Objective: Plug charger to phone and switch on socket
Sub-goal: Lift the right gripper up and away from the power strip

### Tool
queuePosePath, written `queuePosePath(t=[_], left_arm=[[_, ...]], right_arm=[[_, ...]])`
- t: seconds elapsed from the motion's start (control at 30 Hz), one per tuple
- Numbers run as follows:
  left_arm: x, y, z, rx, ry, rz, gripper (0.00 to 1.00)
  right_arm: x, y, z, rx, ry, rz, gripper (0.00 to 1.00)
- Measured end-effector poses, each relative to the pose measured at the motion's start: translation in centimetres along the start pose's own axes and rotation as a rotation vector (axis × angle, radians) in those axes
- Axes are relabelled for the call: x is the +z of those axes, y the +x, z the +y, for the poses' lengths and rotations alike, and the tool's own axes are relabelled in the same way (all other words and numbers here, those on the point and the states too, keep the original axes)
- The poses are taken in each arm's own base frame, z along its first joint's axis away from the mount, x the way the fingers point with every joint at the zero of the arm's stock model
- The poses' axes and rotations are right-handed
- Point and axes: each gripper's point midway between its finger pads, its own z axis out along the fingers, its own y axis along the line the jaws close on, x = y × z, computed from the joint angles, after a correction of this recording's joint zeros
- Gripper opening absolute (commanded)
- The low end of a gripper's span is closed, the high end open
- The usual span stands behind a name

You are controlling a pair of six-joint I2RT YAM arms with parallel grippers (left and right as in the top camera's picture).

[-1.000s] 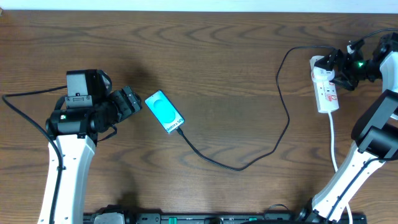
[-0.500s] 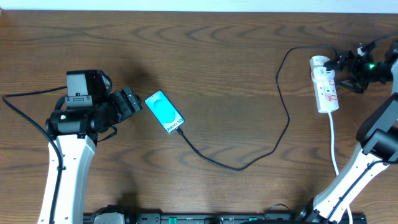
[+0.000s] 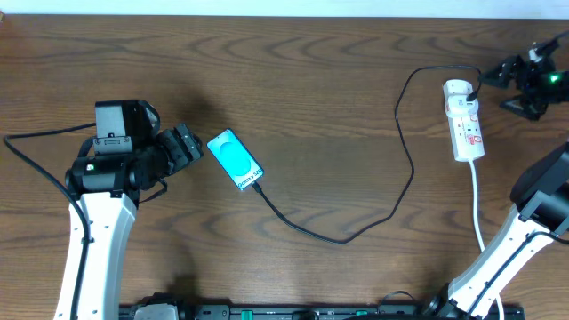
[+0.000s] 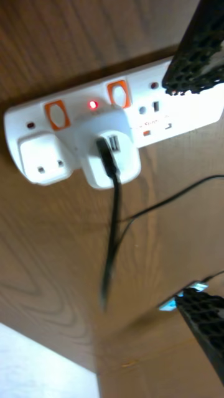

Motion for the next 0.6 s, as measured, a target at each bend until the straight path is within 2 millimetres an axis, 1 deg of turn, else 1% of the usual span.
queuePosePath(t=[0.1, 0.2, 0.27, 0.33, 0.43, 0.5, 0.53, 0.6], left_arm=[[0.0, 0.0, 0.0, 0.0, 0.0, 0.0, 0.9], [0.0, 0.0, 0.0, 0.0, 0.001, -0.001, 0.9], [0.0, -0.1, 0.0, 0.001, 0.002, -0.003, 0.9], [0.0, -0.1, -0.1, 0.002, 0.003, -0.005, 0.9], [-0.1, -0.4, -0.2, 0.004, 0.007, -0.014, 0.9], [-0.2, -0.8, -0.5, 0.008, 0.016, -0.029, 0.9], [-0.3, -1.0, -0.6, 0.01, 0.02, -0.037, 0.9], [-0.4, -1.4, -0.9, 0.014, 0.028, -0.054, 0.9]], right_arm=[[-1.5, 0.0, 0.7, -0.021, 0.016, -0.009, 0.99], [-3.0, 0.0, 0.8, -0.033, 0.04, -0.034, 0.99], [-4.5, -0.1, 1.1, -0.044, 0.057, -0.065, 0.99], [-6.5, 0.0, 1.9, -0.064, 0.073, -0.106, 0.99], [-10.2, 0.5, 4.2, -0.114, 0.096, -0.187, 0.99], [-13.0, 1.3, 6.6, -0.166, 0.107, -0.251, 0.99], [-14.0, 1.7, 7.6, -0.186, 0.111, -0.274, 0.99], [-16.4, 3.0, 10.1, -0.235, 0.117, -0.328, 0.99]])
